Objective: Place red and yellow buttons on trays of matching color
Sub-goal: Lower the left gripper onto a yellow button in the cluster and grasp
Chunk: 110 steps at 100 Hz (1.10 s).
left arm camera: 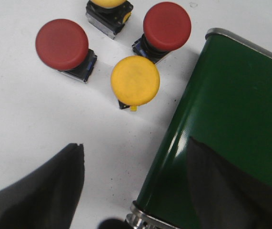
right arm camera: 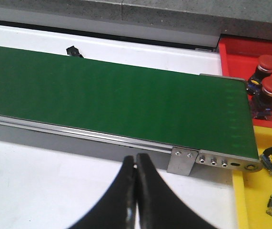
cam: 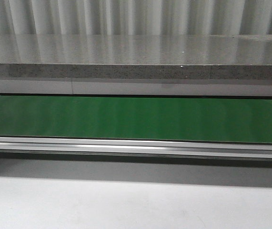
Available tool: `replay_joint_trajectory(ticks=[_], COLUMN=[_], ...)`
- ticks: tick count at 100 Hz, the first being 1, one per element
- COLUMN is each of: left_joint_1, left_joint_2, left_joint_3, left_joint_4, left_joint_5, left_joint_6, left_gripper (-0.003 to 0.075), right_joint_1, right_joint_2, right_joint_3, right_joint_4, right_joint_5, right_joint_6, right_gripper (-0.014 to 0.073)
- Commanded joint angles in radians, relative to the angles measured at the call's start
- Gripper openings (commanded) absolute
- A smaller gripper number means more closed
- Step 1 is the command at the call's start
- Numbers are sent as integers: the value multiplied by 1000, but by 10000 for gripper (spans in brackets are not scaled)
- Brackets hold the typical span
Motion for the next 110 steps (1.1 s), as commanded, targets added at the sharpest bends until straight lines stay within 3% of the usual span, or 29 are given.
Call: replay_joint_trajectory(ticks=[1,64,110], left_joint_1=[3,3,3], left_joint_2=[20,285,347], left_joint_3=[-87,-328,-346], left_joint_4=[-31,-15,-4], left_joint_5=[21,185,141], left_joint_6=[-12,-123,-142], left_gripper=[421,421,419], right_joint_1=[1,1,1], right_joint_2=[12,12,12], right_joint_3=[-24,-24,-24], right_joint_4=[1,1,1], right_joint_5=[-66,-66,-67], right_joint_6=[-9,-9,-9], right_gripper=[-66,-66,-66])
